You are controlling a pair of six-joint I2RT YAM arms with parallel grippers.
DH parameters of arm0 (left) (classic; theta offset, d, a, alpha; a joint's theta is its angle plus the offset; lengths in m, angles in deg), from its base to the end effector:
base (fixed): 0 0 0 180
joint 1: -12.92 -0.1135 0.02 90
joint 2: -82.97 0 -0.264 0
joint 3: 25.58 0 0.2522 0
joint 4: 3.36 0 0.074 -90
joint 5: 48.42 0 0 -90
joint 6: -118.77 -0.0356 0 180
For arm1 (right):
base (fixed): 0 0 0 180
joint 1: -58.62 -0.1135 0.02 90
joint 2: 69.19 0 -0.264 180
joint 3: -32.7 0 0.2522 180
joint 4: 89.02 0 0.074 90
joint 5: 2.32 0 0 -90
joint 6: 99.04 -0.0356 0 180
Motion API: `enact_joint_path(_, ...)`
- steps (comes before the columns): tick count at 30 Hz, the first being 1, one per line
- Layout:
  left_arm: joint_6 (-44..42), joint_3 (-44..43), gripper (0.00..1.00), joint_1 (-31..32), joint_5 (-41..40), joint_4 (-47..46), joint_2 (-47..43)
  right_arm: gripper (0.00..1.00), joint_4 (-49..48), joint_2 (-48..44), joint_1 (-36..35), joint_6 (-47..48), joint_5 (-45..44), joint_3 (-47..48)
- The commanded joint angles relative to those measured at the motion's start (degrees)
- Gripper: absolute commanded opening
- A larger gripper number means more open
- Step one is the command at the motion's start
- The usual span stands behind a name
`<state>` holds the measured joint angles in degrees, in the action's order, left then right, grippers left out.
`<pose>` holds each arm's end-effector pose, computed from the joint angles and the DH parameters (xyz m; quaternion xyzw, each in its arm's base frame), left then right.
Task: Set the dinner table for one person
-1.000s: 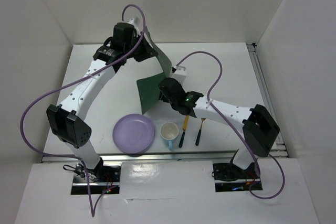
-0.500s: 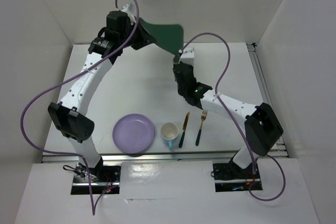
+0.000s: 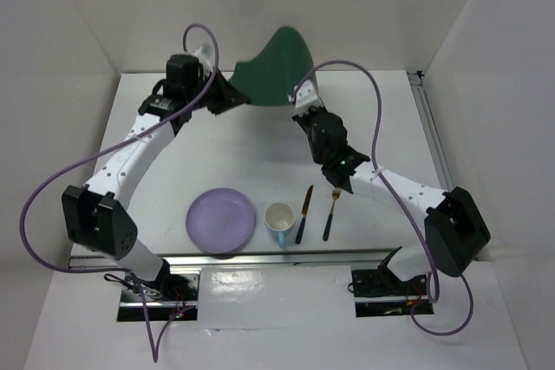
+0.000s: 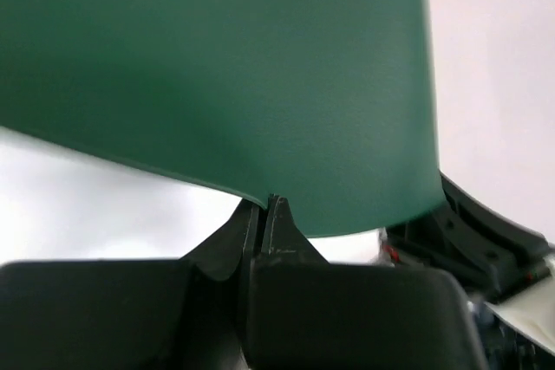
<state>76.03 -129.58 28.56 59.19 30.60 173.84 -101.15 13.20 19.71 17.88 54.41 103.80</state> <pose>0.3539 -0.1103 0.3964 -0.1381 0.8065 -0.4002 0.4128 0.2738 0.1959 0.3273 -0.1943 0.6754 -0.1286 0.6997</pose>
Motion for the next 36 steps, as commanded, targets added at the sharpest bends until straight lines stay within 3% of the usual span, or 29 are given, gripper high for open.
enact_joint_path(1, -0.4, 11.6, 0.0, -1.2, -0.9, -5.8, -4.3, 0.0, 5.6, -4.5, 0.5, -5.3, -0.3, -7.5)
enact_joint_path(3, 1.1, 20.0, 0.0, -1.2, -0.9, -9.0, -5.7, 0.0, 7.9, -3.6, 0.0, -8.3, -1.2, -10.1)
enact_joint_path(6, 1.1, 24.0, 0.0, -1.2, -3.2, -9.9, -5.7, 0.0, 10.6, -0.7, 0.0, -10.4, -1.2, -10.9)
enact_joint_path(15, 1.1, 26.6, 0.0, -1.2, -9.0, -6.8, -5.1, 0.0, 16.8, 6.4, 0.0, -14.5, -2.3, -8.3)
enact_joint_path(18, 1.8, 23.6, 0.0, -1.8, -11.4, -5.0, -2.7, 0.12, 20.3, 8.6, 0.0, -15.6, -2.3, -6.2)
enact_joint_path(21, 2.6, 18.6, 0.0, -2.4, -12.5, -1.9, 2.9, 0.51, 22.4, 10.8, 0.0, -15.6, -1.8, -3.5)
enact_joint_path(24, 3.6, 15.0, 0.0, -2.4, -11.9, 0.3, 7.7, 0.75, 26.2, 13.1, 1.4, -17.5, -0.7, -0.4)
enact_joint_path(28, 5.0, 14.5, 0.0, -2.4, -11.4, 1.6, 9.8, 0.9, 31.2, 13.8, 1.9, -18.6, -0.6, 1.2)
enact_joint_path(30, 5.9, 13.8, 0.0, -2.4, -12.1, 3.3, 9.8, 0.92, 36.9, 14.3, 1.9, -20.9, -3.5, 3.6)
enact_joint_path(32, 6.4, 13.2, 0.07, -2.4, -13.8, 7.0, 9.8, 0.93, 40.9, 12.5, 1.9, -23.1, -3.5, 4.3)
enact_joint_path(36, 7.0, 14.9, 0.47, -2.4, -13.8, 7.7, 8.9, 0.93, 44.2, 7.4, 1.9, -24.5, 2.8, 3.7)
